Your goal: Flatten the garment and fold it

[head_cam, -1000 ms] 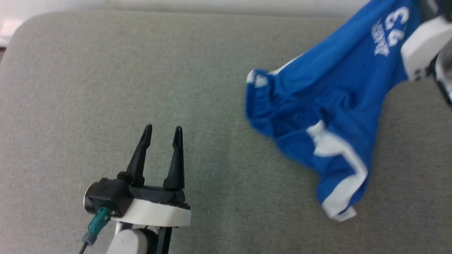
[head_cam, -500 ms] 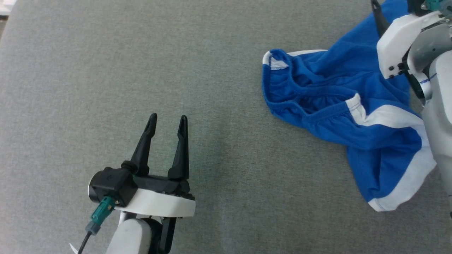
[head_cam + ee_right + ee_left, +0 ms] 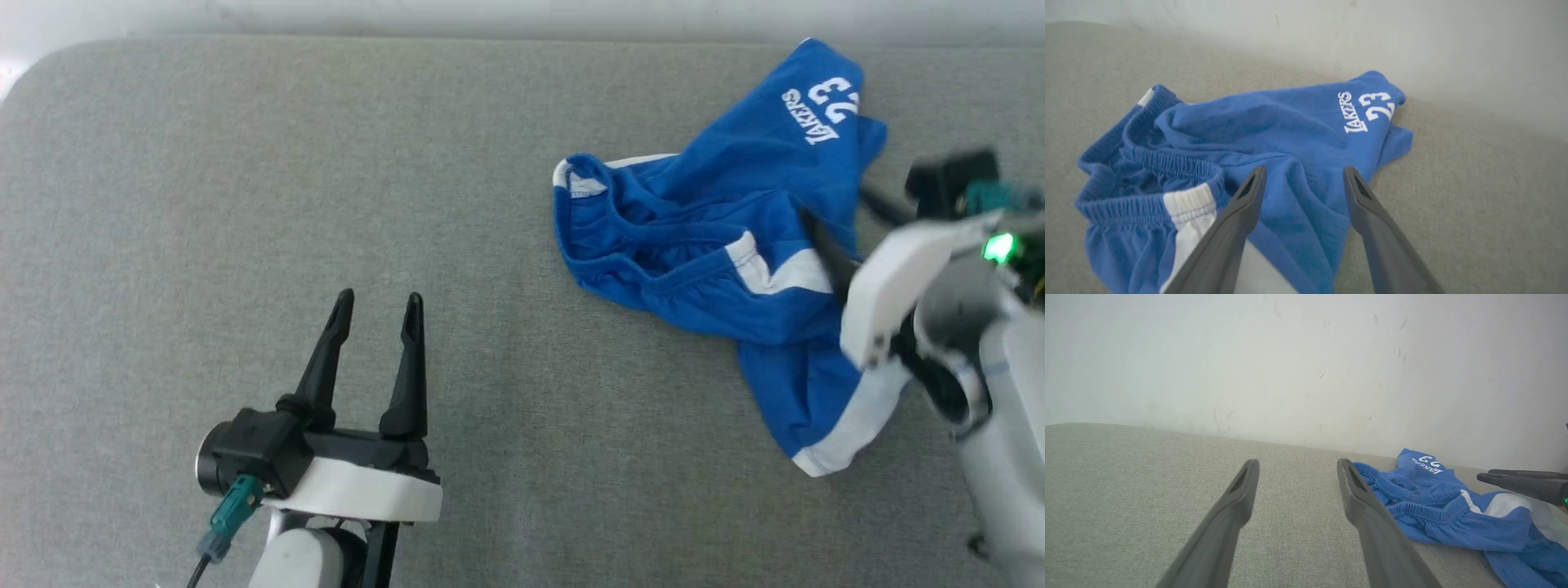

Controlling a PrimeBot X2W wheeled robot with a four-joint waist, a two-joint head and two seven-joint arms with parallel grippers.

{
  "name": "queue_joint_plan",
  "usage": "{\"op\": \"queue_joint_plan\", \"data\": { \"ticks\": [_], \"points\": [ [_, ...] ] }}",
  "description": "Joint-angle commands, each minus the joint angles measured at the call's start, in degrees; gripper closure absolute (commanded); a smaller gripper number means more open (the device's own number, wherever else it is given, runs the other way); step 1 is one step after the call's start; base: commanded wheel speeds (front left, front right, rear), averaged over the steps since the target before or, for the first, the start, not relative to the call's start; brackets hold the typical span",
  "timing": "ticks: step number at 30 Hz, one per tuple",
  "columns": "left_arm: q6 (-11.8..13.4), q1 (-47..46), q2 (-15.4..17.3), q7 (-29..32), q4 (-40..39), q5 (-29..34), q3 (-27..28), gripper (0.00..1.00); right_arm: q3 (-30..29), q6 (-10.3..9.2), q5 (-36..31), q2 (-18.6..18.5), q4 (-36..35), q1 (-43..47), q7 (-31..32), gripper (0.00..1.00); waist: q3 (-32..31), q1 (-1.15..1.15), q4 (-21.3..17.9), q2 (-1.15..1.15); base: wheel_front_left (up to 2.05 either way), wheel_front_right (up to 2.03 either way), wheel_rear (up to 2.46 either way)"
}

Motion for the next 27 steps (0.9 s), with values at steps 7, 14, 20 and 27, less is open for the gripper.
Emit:
{"op": "queue_joint_plan", "data": {
  "ticks": [7,14,20,27],
  "points": [
    [-1.13,0.98,-0.08,-0.26,0.0,0.51,0.3,0.0,1.8,-0.05,3.59,-4.34,-10.96,10.11,8.47,0.0,-0.54,0.01,0.03,-0.01,0.0,0.0,0.0],
    [-1.25,0.38,-0.08,-0.26,0.31,0.38,-0.38,0.0,3.23,-0.05,3.51,-4.48,-13.22,11.74,12.41,0.88,0.25,0.01,1.36,-0.01,0.0,0.0,0.0],
    [-1.09,0.74,-0.08,-0.26,1.15,0.38,-0.43,0.0,2.19,-0.05,1.7,-3.34,-15.86,11.6,12.26,1.0,-0.82,0.01,1.55,-0.01,0.0,0.0,0.0],
    [-0.82,1.69,-0.08,-0.26,1.8,0.58,0.27,0.0,5.15,-0.05,1.02,-1.55,-22.06,8.49,8.5,1.0,-4.6,0.01,0.58,-0.01,0.0,0.0,0.0]
  ]
}}
